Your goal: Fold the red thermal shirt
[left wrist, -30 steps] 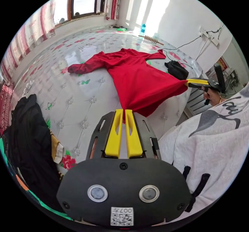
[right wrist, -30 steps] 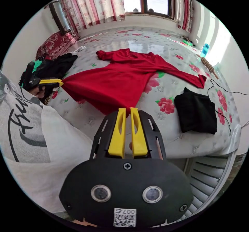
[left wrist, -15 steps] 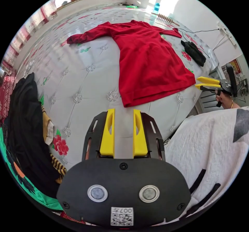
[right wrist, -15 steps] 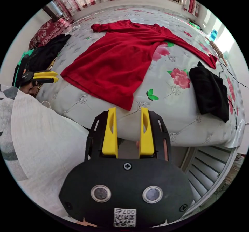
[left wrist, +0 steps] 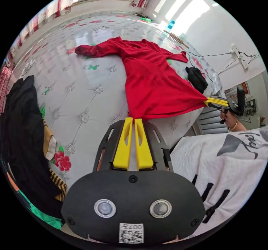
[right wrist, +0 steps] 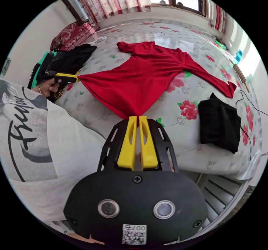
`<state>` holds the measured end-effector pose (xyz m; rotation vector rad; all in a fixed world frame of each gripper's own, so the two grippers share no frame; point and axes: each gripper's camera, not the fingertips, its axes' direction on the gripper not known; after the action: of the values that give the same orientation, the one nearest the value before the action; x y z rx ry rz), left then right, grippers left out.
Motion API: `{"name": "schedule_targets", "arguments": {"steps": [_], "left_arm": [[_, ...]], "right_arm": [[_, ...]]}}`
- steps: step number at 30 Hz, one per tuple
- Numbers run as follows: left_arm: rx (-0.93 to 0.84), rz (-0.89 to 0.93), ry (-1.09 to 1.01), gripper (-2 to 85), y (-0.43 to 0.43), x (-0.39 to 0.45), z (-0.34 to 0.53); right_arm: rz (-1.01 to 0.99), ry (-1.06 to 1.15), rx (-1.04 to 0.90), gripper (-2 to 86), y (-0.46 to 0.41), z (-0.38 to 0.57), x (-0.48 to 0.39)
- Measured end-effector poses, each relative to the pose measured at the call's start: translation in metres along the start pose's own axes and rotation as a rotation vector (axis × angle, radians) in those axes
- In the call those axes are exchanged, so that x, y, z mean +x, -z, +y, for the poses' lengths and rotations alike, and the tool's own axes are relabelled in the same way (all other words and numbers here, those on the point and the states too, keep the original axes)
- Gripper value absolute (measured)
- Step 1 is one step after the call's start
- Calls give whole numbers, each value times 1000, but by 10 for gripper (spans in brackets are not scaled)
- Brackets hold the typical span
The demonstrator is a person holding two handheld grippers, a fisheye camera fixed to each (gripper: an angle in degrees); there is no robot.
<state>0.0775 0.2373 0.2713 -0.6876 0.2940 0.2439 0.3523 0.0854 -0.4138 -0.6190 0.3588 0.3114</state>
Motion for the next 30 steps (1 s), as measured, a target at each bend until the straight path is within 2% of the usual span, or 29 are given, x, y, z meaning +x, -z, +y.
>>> {"name": "schedule_targets", "arguments": {"steps": [4, 8, 12, 15, 17, 19, 20, 22, 23, 26, 30], "left_arm": [[-33, 23, 29, -9, 26, 4, 35], [-59, 27, 48, -10, 13, -8, 17], [-17, -18, 46, -10, 4, -40, -92], [49, -72, 81, -10, 42, -65, -201], [142, -110, 79, -10, 98, -67, -256], [361, -133, 14, -10, 201, -52, -297], [409, -139, -7, -10, 226, -46, -301], [565, -194, -111, -10, 309, -15, -294], [594, -223, -140, -9, 323, -7, -288], [654, -356, -233, -10, 358, 26, -244], [548, -424, -282, -9, 321, 38, -178]], "right_arm": [[-117, -33, -39, -2, 32, 23, -6], [-152, -46, -97, -2, 31, 2, 3], [-110, -15, -76, -2, 38, -76, 28], [15, 13, -60, -2, 66, -176, 56], [119, -5, 82, -2, 146, -251, 72], [147, -5, 273, -2, 231, -285, 68], [177, 15, 405, -2, 286, -294, 57], [235, 66, 546, -2, 349, -295, 32], [272, 115, 620, -2, 377, -287, 12], [305, 225, 733, -2, 406, -252, -30], [258, 273, 731, -2, 377, -202, -55]]}}
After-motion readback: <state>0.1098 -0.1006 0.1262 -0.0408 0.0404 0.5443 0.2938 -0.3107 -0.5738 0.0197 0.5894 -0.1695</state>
